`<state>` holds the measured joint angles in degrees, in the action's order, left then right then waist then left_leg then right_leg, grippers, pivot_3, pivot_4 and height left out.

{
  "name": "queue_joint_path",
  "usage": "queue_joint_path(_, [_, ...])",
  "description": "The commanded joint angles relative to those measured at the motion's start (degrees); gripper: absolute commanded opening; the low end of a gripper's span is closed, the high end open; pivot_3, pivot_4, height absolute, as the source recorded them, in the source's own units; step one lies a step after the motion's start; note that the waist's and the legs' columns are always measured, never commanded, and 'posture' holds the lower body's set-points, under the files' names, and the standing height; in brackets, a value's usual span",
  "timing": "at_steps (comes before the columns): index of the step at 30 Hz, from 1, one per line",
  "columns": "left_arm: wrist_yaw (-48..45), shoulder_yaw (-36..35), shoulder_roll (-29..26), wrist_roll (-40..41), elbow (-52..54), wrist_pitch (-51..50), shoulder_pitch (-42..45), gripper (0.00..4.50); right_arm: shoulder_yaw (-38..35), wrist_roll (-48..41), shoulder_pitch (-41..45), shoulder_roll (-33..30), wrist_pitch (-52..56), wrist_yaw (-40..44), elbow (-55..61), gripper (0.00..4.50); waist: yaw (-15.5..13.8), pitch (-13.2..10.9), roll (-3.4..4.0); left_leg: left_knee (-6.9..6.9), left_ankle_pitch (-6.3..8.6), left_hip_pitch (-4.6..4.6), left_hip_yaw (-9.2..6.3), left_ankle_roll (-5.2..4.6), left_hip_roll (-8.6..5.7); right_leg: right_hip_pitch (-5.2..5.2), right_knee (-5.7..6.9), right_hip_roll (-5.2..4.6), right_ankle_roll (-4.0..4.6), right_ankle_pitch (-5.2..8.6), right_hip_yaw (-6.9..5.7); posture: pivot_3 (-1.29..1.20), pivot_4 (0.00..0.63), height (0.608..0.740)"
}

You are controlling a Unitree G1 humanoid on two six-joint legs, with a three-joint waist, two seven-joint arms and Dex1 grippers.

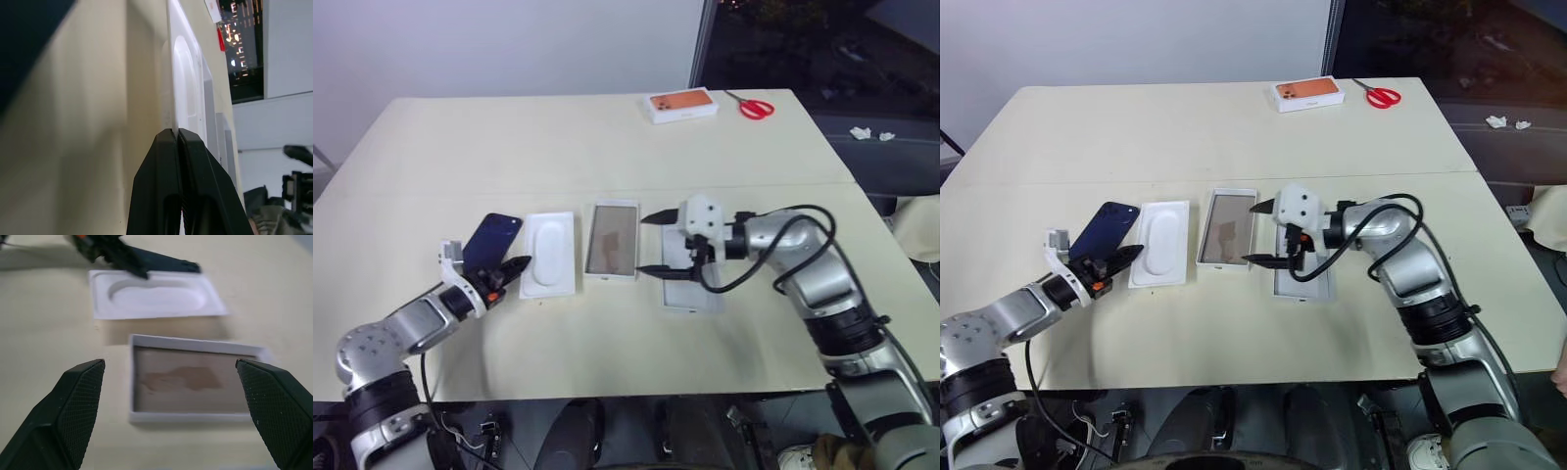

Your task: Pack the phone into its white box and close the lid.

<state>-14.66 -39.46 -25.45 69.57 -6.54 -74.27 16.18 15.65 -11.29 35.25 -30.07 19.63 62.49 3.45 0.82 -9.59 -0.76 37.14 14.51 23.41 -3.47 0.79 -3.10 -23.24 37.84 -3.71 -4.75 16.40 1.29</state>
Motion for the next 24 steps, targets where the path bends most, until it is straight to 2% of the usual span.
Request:
queue_joint_path(1, [0.02, -2.11, -3.02, 3.11, 1.01, 0.29, 1.43, 0.03, 2.43, 1.06, 2.56, 3.32, 1.12, -1.23, -2.03, 4.50, 0.01, 0.00, 0.00, -0.01, -0.01, 0.00, 0.00, 0.01, 0.00, -0.01, 0.01, 0.00, 0.00, 0.00, 0.00, 0.00, 0.150, 0.740])
queue_joint_path(5, [0.01, -1.75, -5.63, 3.72, 1.80, 0.56, 1.95, 0.03, 6.47, 5.77, 3.68, 8.61, 0.53, -5.37, -8.85, 4.50, 0.03, 0.01, -0.02, -0.01, -0.18, 0.00, 0.01, 0.30, -0.01, -0.02, 0.02, 0.00, 0.00, 0.00, 0.01, 0.00, 0.150, 0.740])
queue_joint_path(8, [0.14, -1.67, -6.03, 4.61, 3.13, 0.86, 1.60, 0.03, 7.83, 8.13, 3.90, 10.29, -1.11, -6.74, -12.01, 4.50, -0.16, 0.01, -0.02, -0.01, -0.19, 0.01, 0.01, 0.33, -0.02, -0.04, 0.04, 0.00, 0.00, 0.00, 0.00, 0.00, 0.150, 0.740])
queue_joint_path(11, [0.38, -1.37, -6.11, 4.97, 4.51, 1.16, 0.71, 0.00, 8.05, 7.83, 3.90, 11.07, -1.18, -6.03, -12.63, 3.68, -0.02, 0.01, -0.04, 0.00, -0.19, 0.04, 0.01, 0.33, -0.06, -0.06, 0.03, -0.04, 0.00, 0.00, 0.02, 0.00, 0.150, 0.740])
queue_joint_path(16, [1.26, -0.93, -5.73, 5.78, 5.82, 2.08, -0.62, 0.00, 9.15, 8.61, 3.14, 10.96, -2.16, -4.25, -13.96, 0.93, 0.18, 0.01, -0.04, -0.06, -0.19, 0.03, 0.01, 0.33, -0.04, -0.10, 0.05, -0.01, 0.00, 0.00, 0.01, 0.00, 0.150, 0.740])
queue_joint_path(18, [1.48, -0.81, -5.75, 6.23, 5.90, 2.13, -0.68, 0.00, 9.21, 8.97, 3.11, 10.66, -2.62, -3.71, -14.31, 0.04, 0.19, 0.01, -0.04, -0.06, -0.19, 0.04, 0.00, 0.33, -0.04, -0.10, 0.05, 0.00, 0.00, 0.00, 0.02, 0.00, 0.150, 0.740])
queue_joint_path(24, [2.26, 0.17, -6.10, 7.27, 5.52, 1.59, -0.67, 0.00, 9.61, 10.25, 1.73, 9.42, -4.82, -2.55, -15.05, 0.04, 0.14, 0.01, -0.05, -0.05, -0.19, 0.03, 0.01, 0.33, -0.04, -0.09, 0.05, -0.01, 0.00, 0.00, 0.02, 0.00, 0.150, 0.740])
